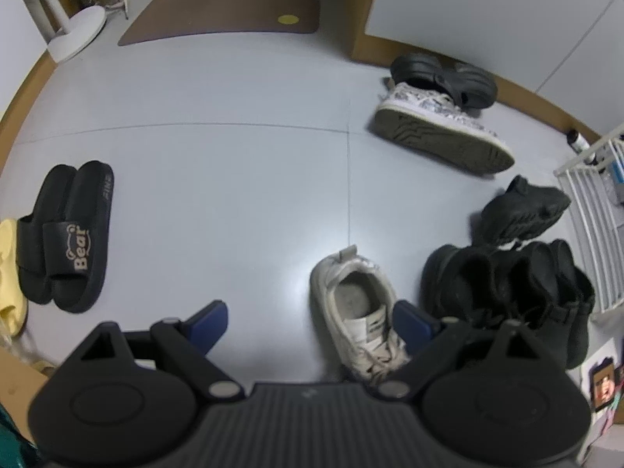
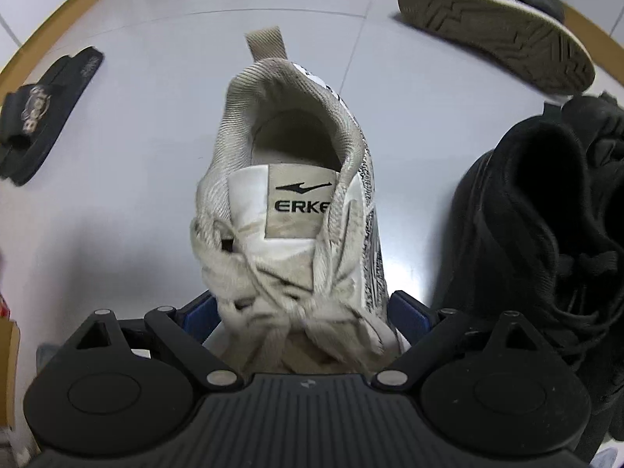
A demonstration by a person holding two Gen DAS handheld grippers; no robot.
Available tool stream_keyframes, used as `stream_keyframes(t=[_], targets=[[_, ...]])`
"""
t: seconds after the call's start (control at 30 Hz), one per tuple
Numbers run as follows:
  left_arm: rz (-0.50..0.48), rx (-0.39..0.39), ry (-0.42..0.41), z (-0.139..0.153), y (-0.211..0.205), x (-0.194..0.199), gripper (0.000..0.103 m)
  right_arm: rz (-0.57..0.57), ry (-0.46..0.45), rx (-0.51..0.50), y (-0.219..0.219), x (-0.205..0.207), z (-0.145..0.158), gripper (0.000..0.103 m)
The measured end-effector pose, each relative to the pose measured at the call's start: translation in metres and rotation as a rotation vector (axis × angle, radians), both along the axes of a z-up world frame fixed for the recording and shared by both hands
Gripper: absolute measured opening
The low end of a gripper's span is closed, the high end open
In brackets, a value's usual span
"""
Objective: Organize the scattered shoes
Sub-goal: 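Lower the sneaker to the floor beside the black shoes with the right gripper, then open the right gripper and release the white-beige sneaker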
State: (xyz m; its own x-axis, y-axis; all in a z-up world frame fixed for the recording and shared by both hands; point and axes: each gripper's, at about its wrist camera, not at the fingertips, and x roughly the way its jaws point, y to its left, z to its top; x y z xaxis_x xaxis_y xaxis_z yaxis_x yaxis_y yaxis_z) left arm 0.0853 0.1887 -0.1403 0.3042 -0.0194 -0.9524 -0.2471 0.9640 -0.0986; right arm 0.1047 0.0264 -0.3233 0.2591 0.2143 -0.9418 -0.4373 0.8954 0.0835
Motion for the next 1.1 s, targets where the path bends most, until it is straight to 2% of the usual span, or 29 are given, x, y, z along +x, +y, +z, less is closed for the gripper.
stream_keyframes(t=[0.1, 0.23, 0.4, 0.63, 0.83, 1.1], targets=[[-0.016, -0.001, -0.002, 0.0, -0.004, 0.003, 0.093, -0.06, -0.025, 0.007, -0.004, -0.001, 0.0, 0.089], [-0.026, 0.005, 0.001, 0.0, -0.008, 0.004, 0.093, -0.224, -0.06, -0.026, -0.015, -0.006, 0.0, 0.089], [-0.026, 0.009, -0.005, 0.002, -0.006, 0.003, 0.093, -0.217, -0.062, -0.059, -0.016, -0.009, -0.002, 0.088], [-0.041, 0.023, -0.01, 0.004, -0.008, 0.003, 0.093, -0.207, -0.002, -0.061, -0.016, -0.002, 0.003, 0.089], [-0.079, 0.039, -0.039, 0.013, -0.016, 0.001, 0.093, -0.252, 0.011, 0.038, -0.039, -0.007, 0.034, 0.09], [-0.061, 0.025, -0.083, 0.031, -0.018, -0.002, 0.093, -0.175, -0.117, 0.067, -0.09, -0.004, 0.122, 0.09]])
